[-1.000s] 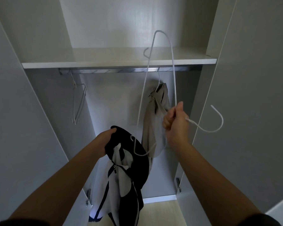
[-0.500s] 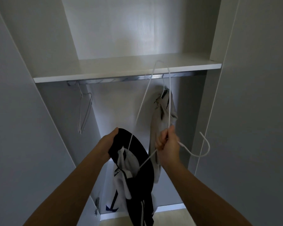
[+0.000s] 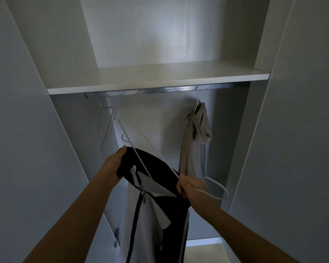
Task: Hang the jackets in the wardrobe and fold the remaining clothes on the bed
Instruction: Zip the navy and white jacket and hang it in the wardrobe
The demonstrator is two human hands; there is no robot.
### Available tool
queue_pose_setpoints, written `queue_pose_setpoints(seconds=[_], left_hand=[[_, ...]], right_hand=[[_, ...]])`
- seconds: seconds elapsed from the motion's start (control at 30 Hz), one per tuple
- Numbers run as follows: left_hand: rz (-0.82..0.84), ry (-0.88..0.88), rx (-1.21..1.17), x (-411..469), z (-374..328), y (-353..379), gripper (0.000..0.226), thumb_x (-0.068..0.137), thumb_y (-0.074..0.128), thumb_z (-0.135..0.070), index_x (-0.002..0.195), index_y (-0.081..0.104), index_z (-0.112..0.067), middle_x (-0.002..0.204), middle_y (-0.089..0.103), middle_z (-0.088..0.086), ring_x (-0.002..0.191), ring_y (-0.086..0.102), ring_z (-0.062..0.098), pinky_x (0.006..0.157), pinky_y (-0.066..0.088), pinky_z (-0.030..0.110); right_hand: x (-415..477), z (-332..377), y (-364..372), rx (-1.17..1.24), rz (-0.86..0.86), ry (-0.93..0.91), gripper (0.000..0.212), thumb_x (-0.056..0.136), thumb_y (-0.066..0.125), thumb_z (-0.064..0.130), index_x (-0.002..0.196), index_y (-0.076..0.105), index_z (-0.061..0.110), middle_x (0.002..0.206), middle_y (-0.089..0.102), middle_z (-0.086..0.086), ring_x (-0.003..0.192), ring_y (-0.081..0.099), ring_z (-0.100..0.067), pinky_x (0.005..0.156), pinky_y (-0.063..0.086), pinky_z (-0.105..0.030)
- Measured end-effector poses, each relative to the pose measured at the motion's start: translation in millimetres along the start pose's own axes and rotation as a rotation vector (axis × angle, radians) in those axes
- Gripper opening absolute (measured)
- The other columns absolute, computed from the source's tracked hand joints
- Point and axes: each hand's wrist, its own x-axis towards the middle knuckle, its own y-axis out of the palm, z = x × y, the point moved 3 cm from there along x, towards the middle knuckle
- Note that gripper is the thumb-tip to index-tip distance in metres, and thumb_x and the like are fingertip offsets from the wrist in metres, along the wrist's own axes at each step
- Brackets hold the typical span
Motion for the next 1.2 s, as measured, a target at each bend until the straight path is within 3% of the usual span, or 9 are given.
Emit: queue_pose_setpoints(seconds=[0.17,0.23,0.3,0.5,0.7,0.9,1.0,1.1,1.2], left_hand=[[0.040,0.003,-0.001,2.0,-2.2,7.1,0.036,0.092,0.060,-0.038,0.086,0.066,-0.003,0.075,0.073,0.010,0.065,0.071,0.020,0.065,0.054,0.031],[0.039,-0.007,-0.031,4.3,-0.1,4.0,0.037,0.092,0.060,-0.037,0.074,0.062,-0.005,0.061,0.068,0.007,0.055,0.066,0.019,0.065,0.050,0.030],[0.047,-0.029,-0.032,6.1,4.1,-1.1,0.038,0.092,0.060,-0.038,0.069,0.058,-0.007,0.056,0.062,0.006,0.050,0.061,0.019,0.061,0.048,0.028],[0.026,-0.122,0.057,9.7,46.3,-2.8,0.037,0.096,0.053,-0.036,0.110,0.063,-0.003,0.089,0.070,0.012,0.078,0.067,0.024,0.063,0.052,0.032],[0.104,-0.213,-0.179,-4.4,102.0,22.7,0.039,0.099,0.045,-0.035,0.122,0.058,-0.006,0.108,0.067,0.016,0.095,0.063,0.030,0.077,0.050,0.038],[0.186,-0.193,-0.589,-37.3,135.9,57.8,0.016,0.066,0.044,0.000,0.064,0.055,-0.012,0.067,0.053,0.010,0.072,0.054,0.027,0.097,0.043,0.052],[0.204,-0.158,-0.479,-46.3,146.1,79.8,0.030,0.082,0.039,0.007,0.098,0.061,-0.005,0.087,0.065,0.012,0.084,0.061,0.026,0.087,0.051,0.041],[0.220,-0.261,-0.473,-51.9,160.3,101.4,0.011,0.090,0.050,-0.003,0.091,0.061,-0.005,0.076,0.065,0.009,0.074,0.061,0.023,0.067,0.054,0.031],[0.336,-0.277,-0.270,-60.1,165.7,124.7,0.011,0.090,0.061,-0.016,0.096,0.063,-0.007,0.083,0.067,0.011,0.072,0.067,0.022,0.064,0.055,0.029]], right_hand=[[5.3,-6.1,-1.1,-0.078,0.165,0.186,0.048,0.103,0.035,0.030,0.075,0.070,0.013,0.110,0.060,0.013,0.106,0.054,0.002,0.097,0.034,-0.012],[7.3,-10.3,-3.1,-0.015,0.238,0.300,0.055,0.102,0.033,0.038,0.074,0.074,0.016,0.092,0.069,0.006,0.097,0.062,-0.017,0.092,0.045,-0.027],[11.5,-7.3,-5.0,-0.032,0.245,0.282,0.058,0.103,0.033,0.038,0.067,0.075,0.021,0.071,0.070,0.009,0.078,0.066,-0.009,0.076,0.049,-0.019],[46.0,37.5,-9.8,-0.143,0.137,0.170,0.067,0.102,0.039,0.033,0.041,0.065,0.028,0.042,0.054,0.014,0.045,0.051,0.006,0.051,0.035,-0.005],[70.3,71.7,-17.2,-0.274,0.152,0.190,0.061,0.101,0.040,0.033,0.045,0.062,0.022,0.046,0.058,0.013,0.047,0.052,0.008,0.049,0.036,-0.003],[83.8,99.8,-44.7,-0.405,0.060,0.240,0.055,0.101,0.040,0.030,0.054,0.065,0.015,0.063,0.062,0.004,0.072,0.054,-0.012,0.064,0.038,-0.017],[89.0,109.0,-63.0,-0.465,0.003,0.290,0.052,0.100,0.041,0.029,0.056,0.065,0.014,0.040,0.056,0.013,0.061,0.050,-0.010,0.056,0.037,-0.018],[90.8,118.5,-80.8,-0.512,-0.081,0.307,0.036,0.095,0.045,0.023,0.071,0.068,0.010,0.046,0.060,0.006,0.055,0.054,-0.010,0.053,0.044,-0.015],[92.1,127.1,-99.1,-0.557,-0.124,0.277,0.054,0.099,0.041,0.027,0.053,0.065,0.014,0.058,0.063,-0.007,0.058,0.052,-0.018,0.063,0.046,-0.025]])
